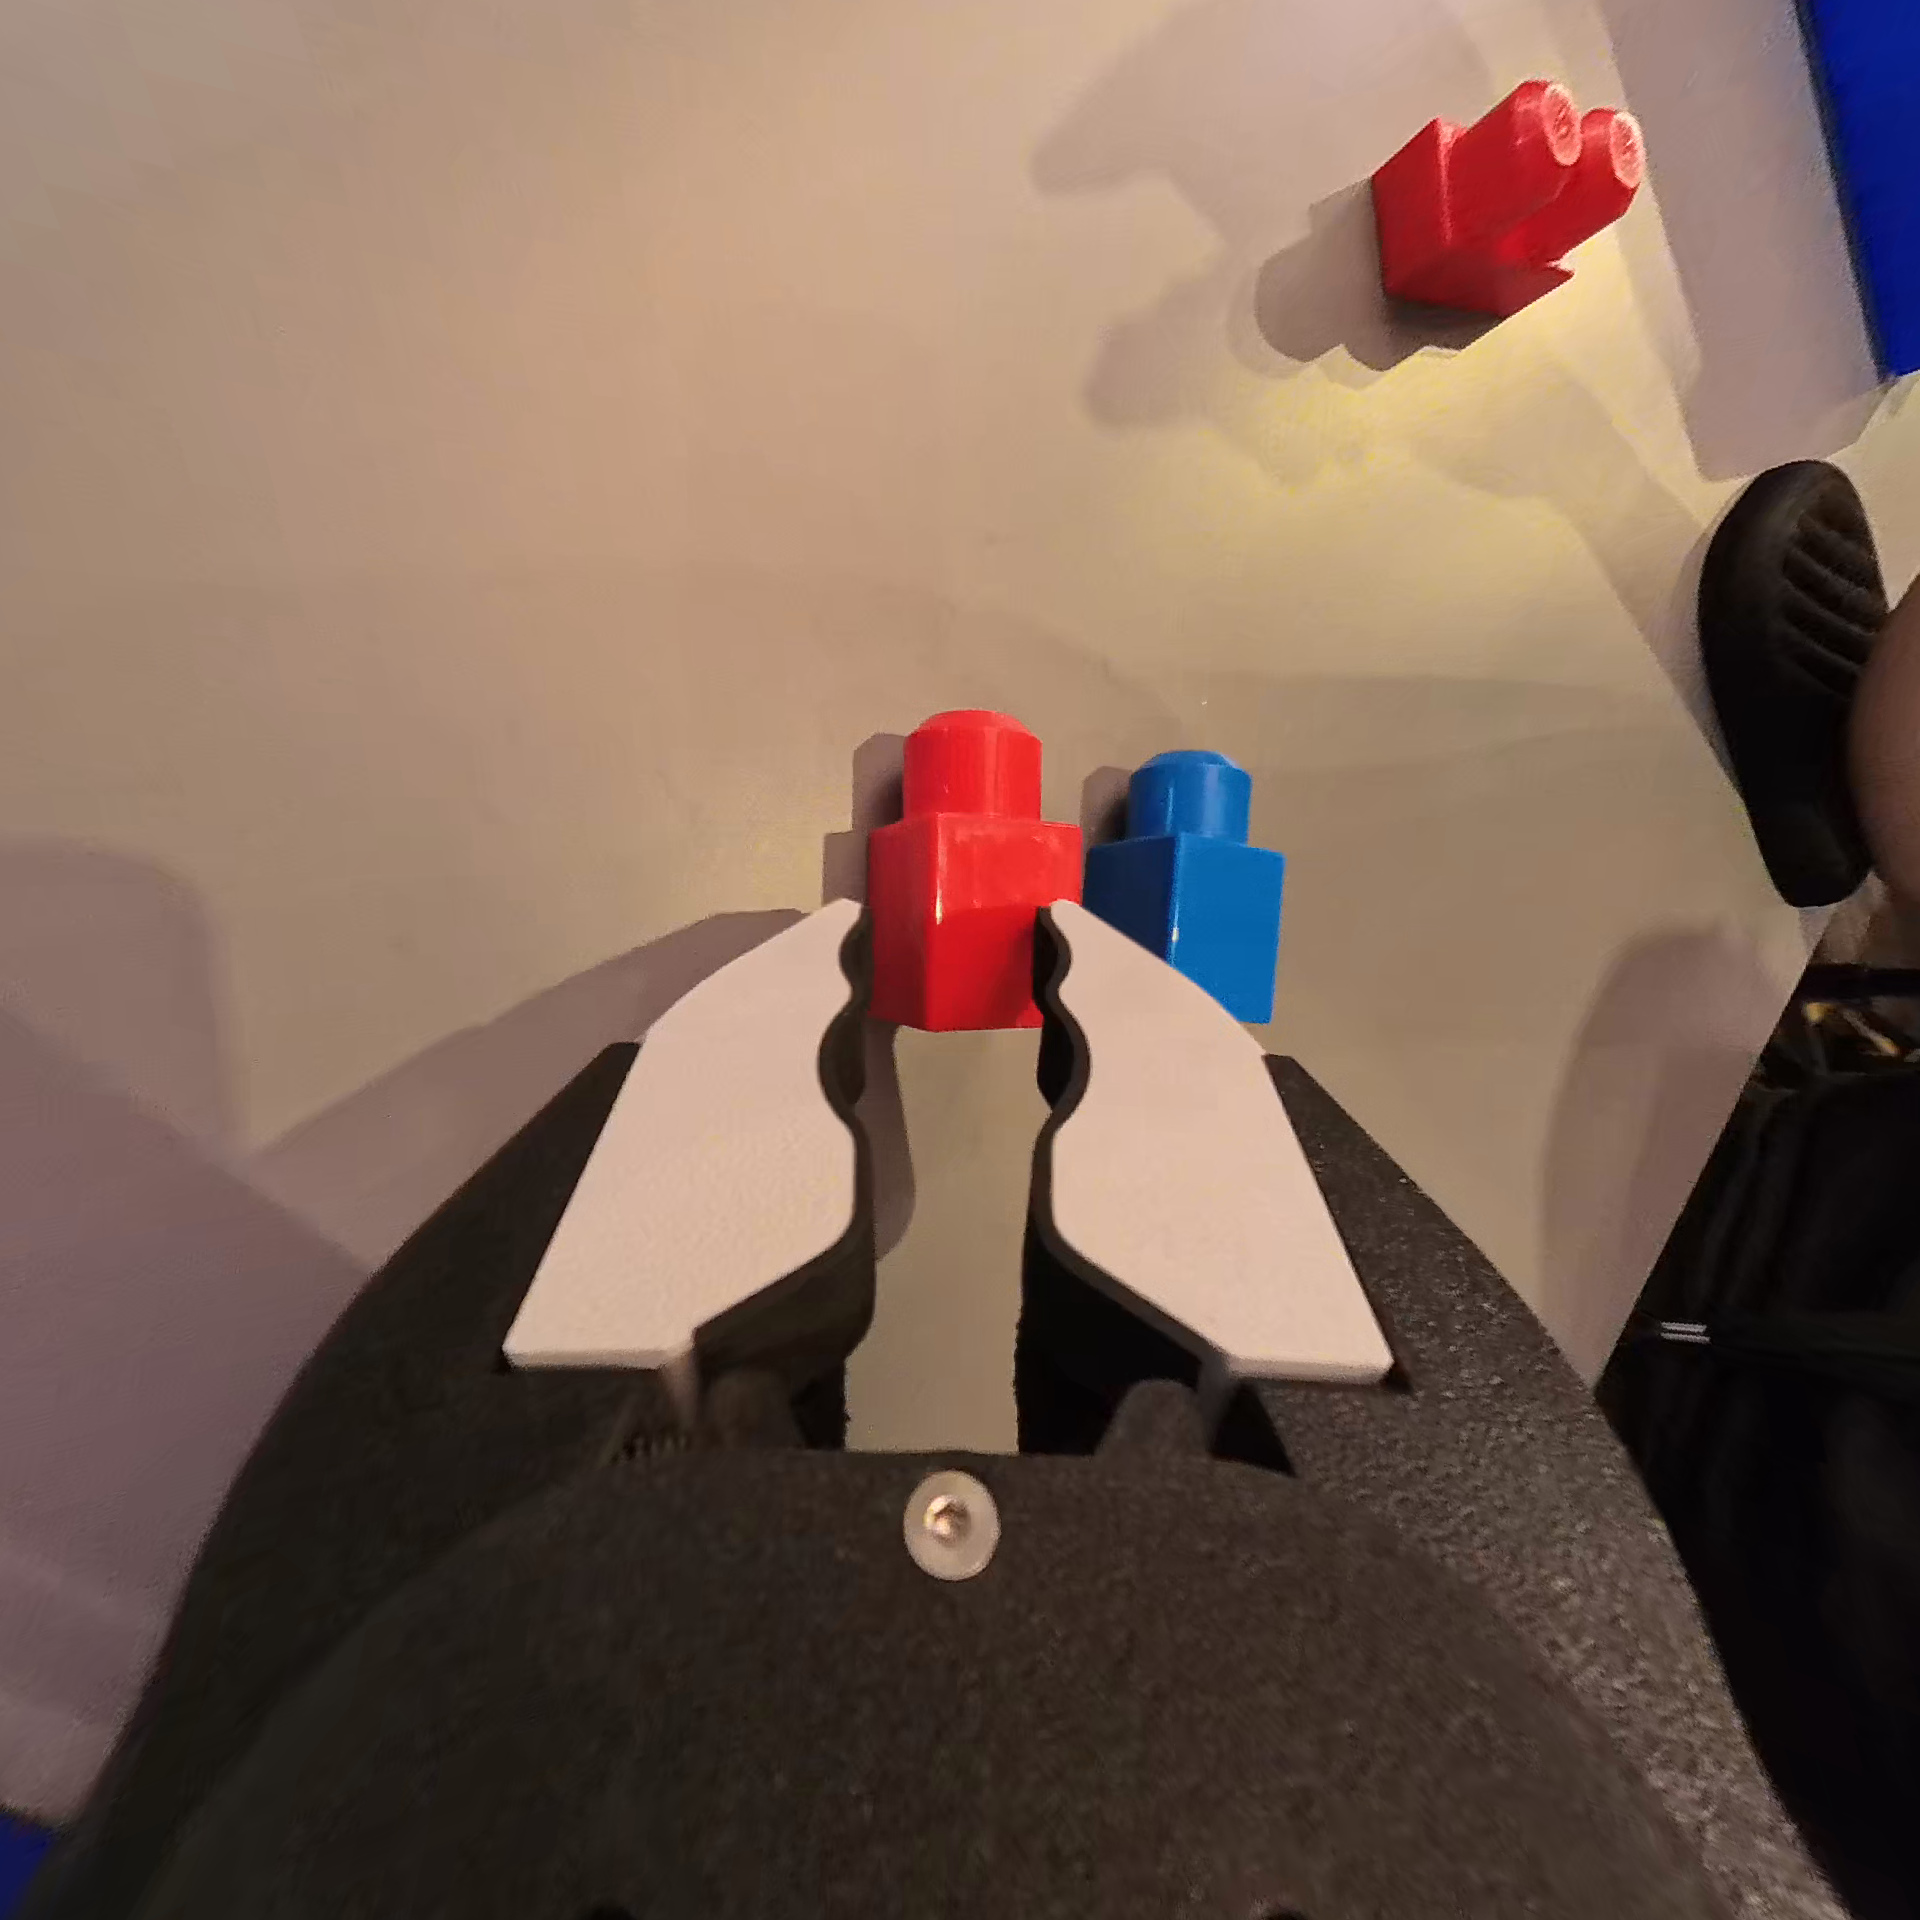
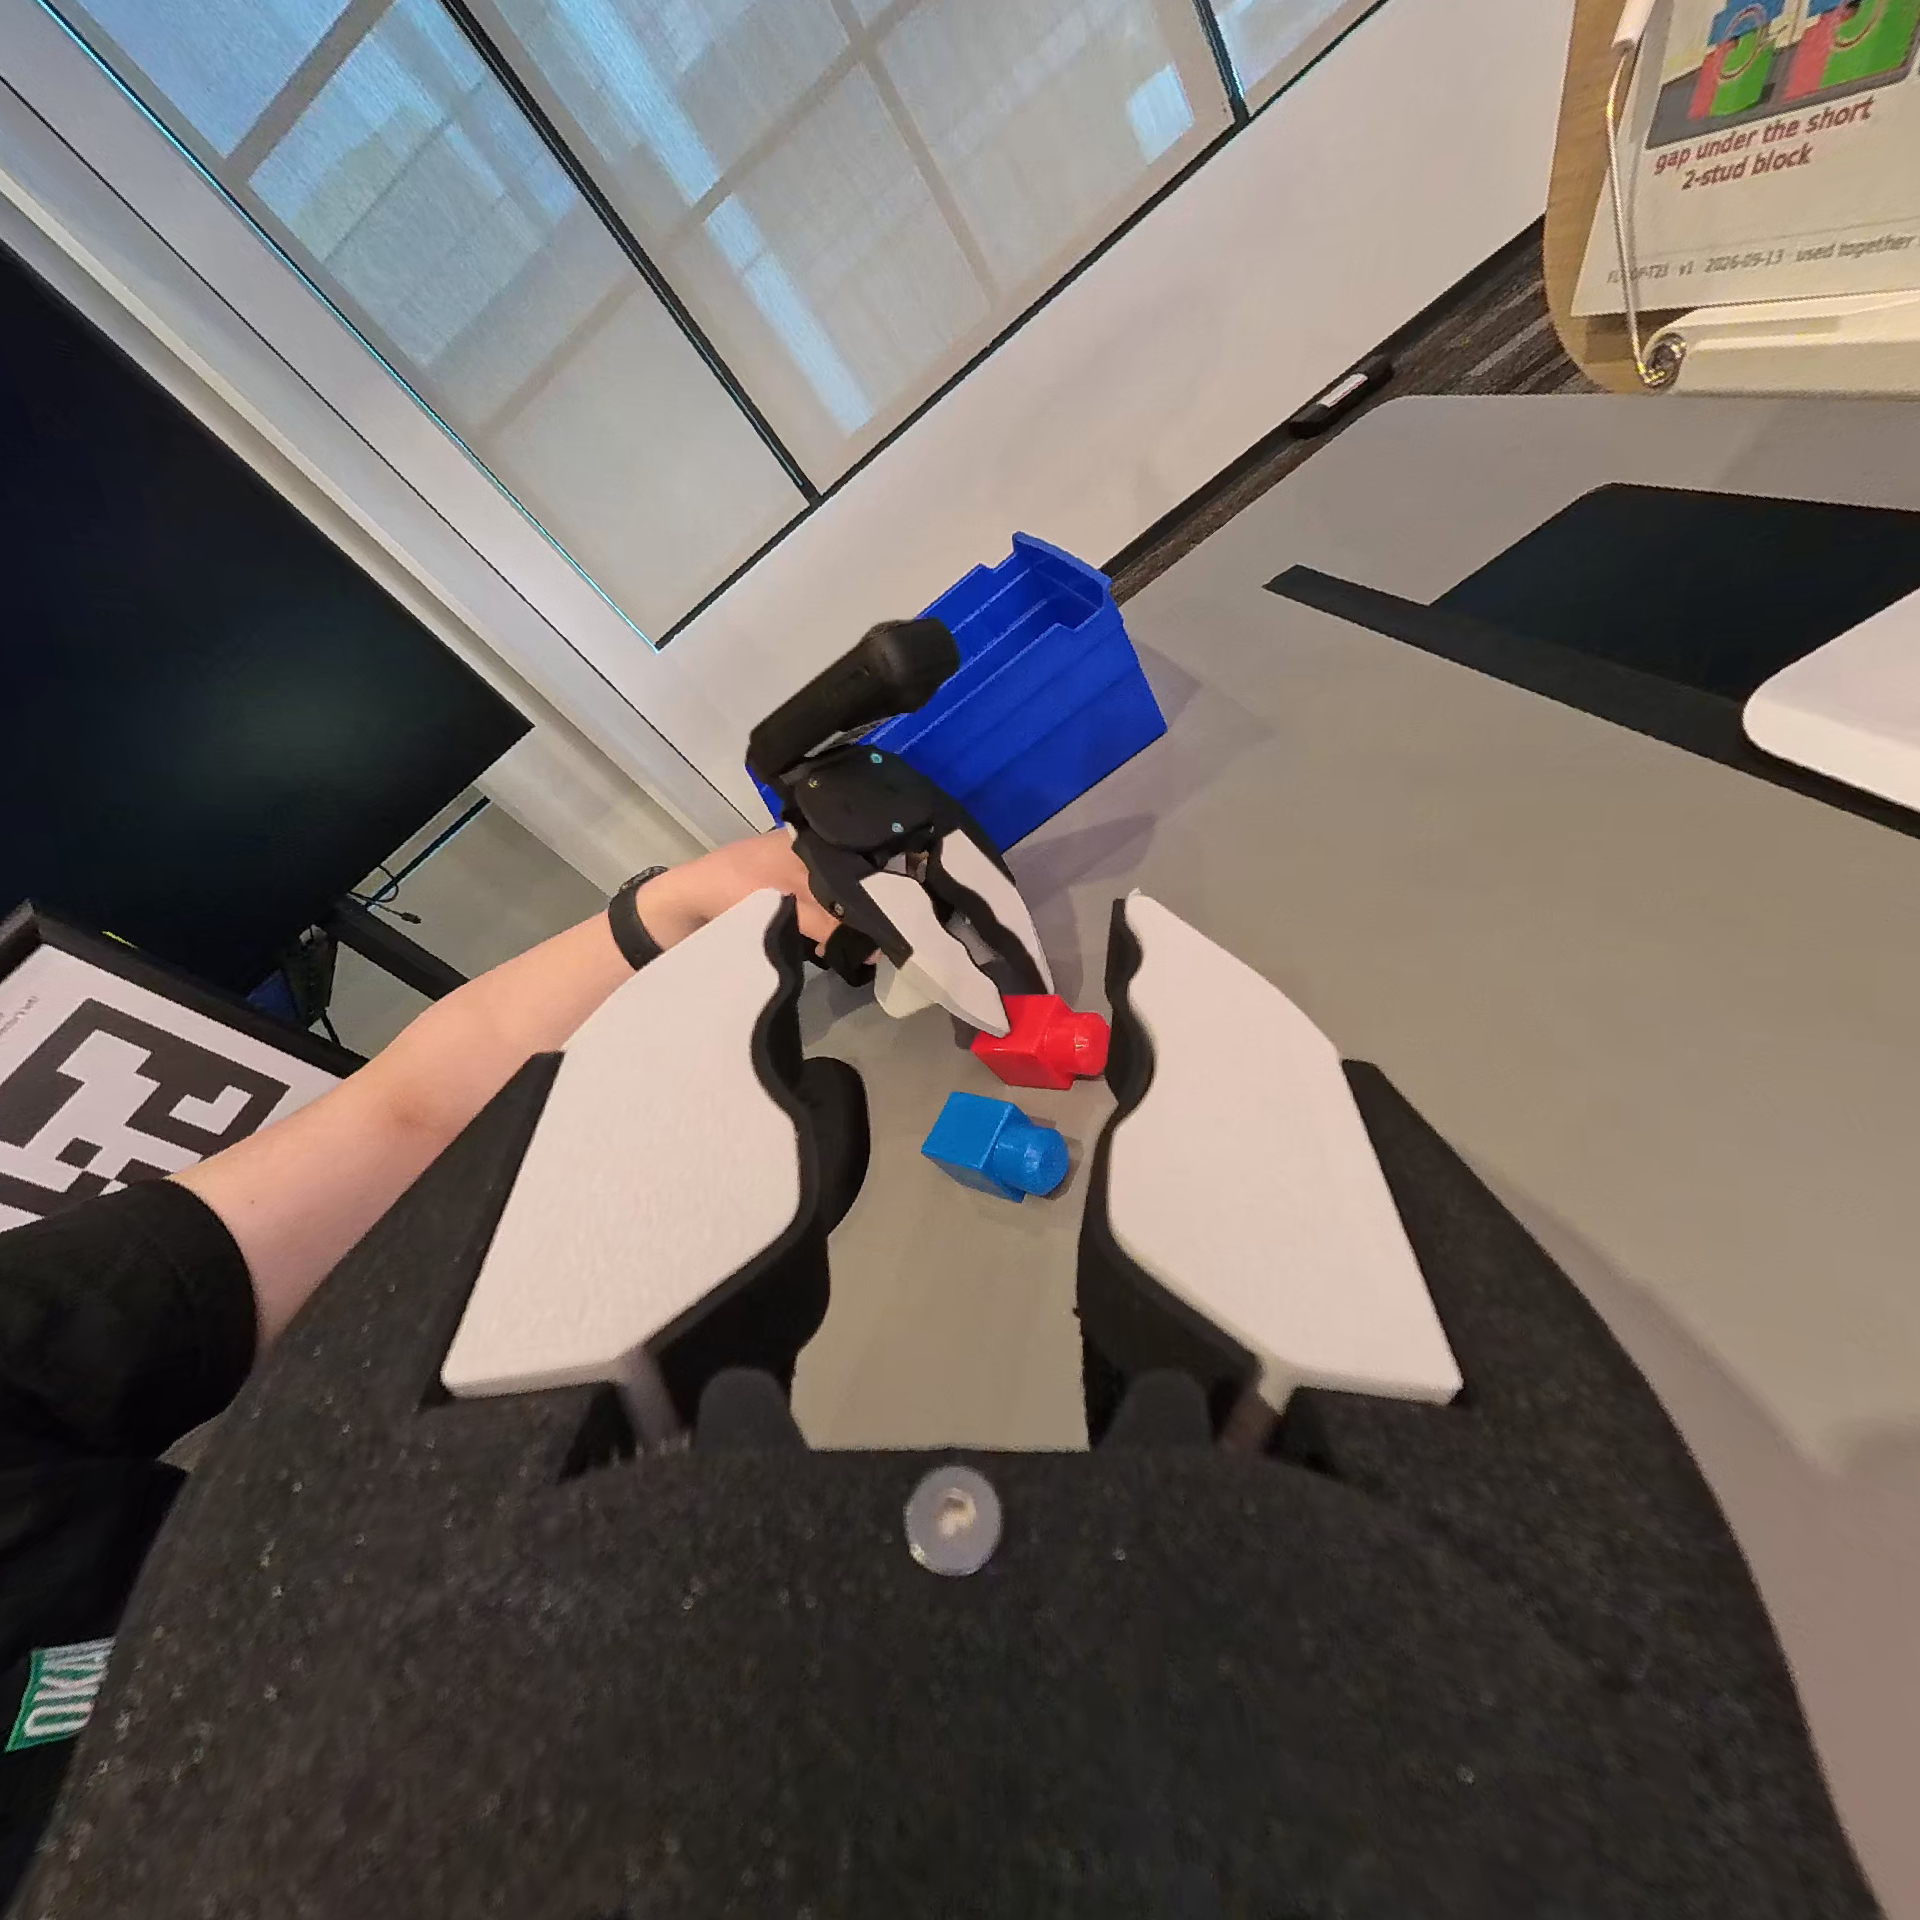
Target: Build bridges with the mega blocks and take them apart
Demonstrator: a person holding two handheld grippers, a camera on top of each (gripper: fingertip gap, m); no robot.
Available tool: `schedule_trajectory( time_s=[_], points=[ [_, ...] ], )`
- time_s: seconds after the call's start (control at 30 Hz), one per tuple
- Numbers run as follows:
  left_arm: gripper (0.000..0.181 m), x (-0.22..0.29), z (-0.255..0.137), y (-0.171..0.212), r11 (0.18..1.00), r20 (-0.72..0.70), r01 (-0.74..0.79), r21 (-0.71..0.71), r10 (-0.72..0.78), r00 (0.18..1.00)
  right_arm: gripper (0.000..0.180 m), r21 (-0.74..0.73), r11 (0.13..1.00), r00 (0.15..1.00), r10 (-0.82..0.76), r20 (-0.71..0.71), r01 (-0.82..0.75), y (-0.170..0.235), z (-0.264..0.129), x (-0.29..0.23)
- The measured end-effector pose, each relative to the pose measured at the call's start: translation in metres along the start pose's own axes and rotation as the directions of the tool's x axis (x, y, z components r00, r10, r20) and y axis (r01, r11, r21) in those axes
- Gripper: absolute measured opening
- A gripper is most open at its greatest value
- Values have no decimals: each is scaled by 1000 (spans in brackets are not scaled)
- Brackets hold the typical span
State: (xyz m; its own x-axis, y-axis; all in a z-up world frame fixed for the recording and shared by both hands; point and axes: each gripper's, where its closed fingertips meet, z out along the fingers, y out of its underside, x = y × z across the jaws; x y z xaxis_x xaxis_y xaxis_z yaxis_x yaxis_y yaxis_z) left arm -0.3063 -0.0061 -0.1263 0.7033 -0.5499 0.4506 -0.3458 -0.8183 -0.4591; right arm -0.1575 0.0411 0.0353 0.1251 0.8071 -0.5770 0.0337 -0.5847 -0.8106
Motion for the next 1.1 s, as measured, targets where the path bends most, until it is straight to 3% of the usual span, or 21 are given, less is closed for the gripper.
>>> schedule_trajectory(
  time_s=[1.1],
  points=[
    [24, 17, 8, 2, 1000, -80, -6, -4, 6, 997, 56, 5, 1000, 1000, 5, 1, -5, -1, -1, 0]
  ],
)
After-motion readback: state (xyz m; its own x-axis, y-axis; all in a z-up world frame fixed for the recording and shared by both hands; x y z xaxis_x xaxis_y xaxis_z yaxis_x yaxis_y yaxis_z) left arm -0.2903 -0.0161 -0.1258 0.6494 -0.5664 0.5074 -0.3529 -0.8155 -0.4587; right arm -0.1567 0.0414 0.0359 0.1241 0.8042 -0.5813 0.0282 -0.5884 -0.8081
